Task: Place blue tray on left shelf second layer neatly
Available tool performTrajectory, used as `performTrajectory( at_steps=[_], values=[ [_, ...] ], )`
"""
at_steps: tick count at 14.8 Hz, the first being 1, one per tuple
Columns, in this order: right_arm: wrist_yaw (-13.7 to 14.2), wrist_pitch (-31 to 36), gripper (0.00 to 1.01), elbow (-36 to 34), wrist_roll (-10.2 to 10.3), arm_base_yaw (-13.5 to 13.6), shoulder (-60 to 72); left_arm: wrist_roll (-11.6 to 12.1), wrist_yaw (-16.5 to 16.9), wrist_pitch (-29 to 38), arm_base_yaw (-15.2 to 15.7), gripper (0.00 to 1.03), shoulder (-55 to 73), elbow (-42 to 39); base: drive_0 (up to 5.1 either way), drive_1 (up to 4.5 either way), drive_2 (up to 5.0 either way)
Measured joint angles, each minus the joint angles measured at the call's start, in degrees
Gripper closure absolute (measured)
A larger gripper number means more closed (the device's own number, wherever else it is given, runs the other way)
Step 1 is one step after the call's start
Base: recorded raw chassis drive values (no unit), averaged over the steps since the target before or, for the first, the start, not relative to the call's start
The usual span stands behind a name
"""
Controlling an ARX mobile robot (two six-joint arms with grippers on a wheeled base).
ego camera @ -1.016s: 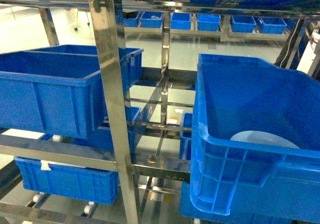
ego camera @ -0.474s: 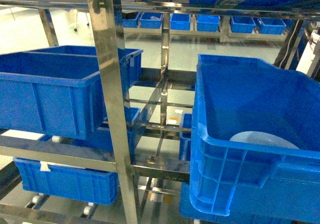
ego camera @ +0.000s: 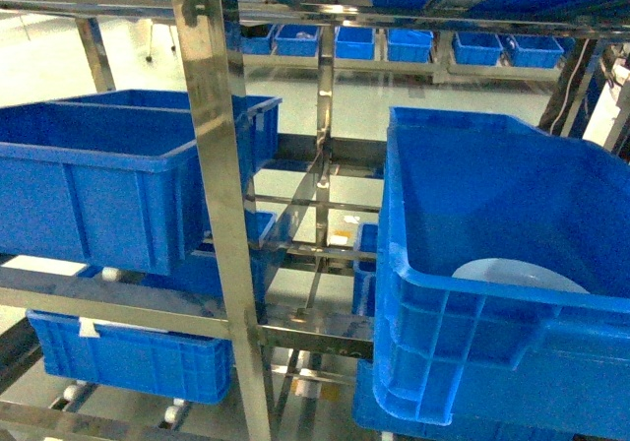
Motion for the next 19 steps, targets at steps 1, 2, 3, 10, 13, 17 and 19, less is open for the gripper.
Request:
performTrajectory(
  at_steps=[1, 2, 3, 10, 13, 17, 19],
  values=[
    [0.0, 0.0, 0.33, 0.0, 0.0, 0.0, 0.0, 0.0, 0.0, 0.0, 0.0, 0.05, 0.0, 0.0, 0.0, 0.00, 0.0],
    [0.0, 0.0, 0.20, 0.0, 0.0, 0.0, 0.0, 0.0, 0.0, 0.0, 0.0, 0.05, 0.0, 0.0, 0.0, 0.00, 0.0],
    [0.0, 0.0, 0.05, 0.0, 0.0, 0.0, 0.0, 0.0, 0.0, 0.0, 0.0, 0.05, 0.0, 0.0, 0.0, 0.00, 0.0],
    [0.0, 0.0, 0.03, 0.0, 0.0, 0.0, 0.0, 0.0, 0.0, 0.0, 0.0, 0.05, 0.0, 0.0, 0.0, 0.00, 0.0],
    [0.0, 0.0, 0.03, 0.0, 0.0, 0.0, 0.0, 0.0, 0.0, 0.0, 0.0, 0.05, 0.0, 0.0, 0.0, 0.00, 0.0],
    [0.0, 0.0, 0.03, 0.0, 0.0, 0.0, 0.0, 0.0, 0.0, 0.0, 0.0, 0.05, 0.0, 0.0, 0.0, 0.00, 0.0],
    [0.0, 0.0, 0.03, 0.0, 0.0, 0.0, 0.0, 0.0, 0.0, 0.0, 0.0, 0.05, 0.0, 0.0, 0.0, 0.00, 0.0]
  ],
)
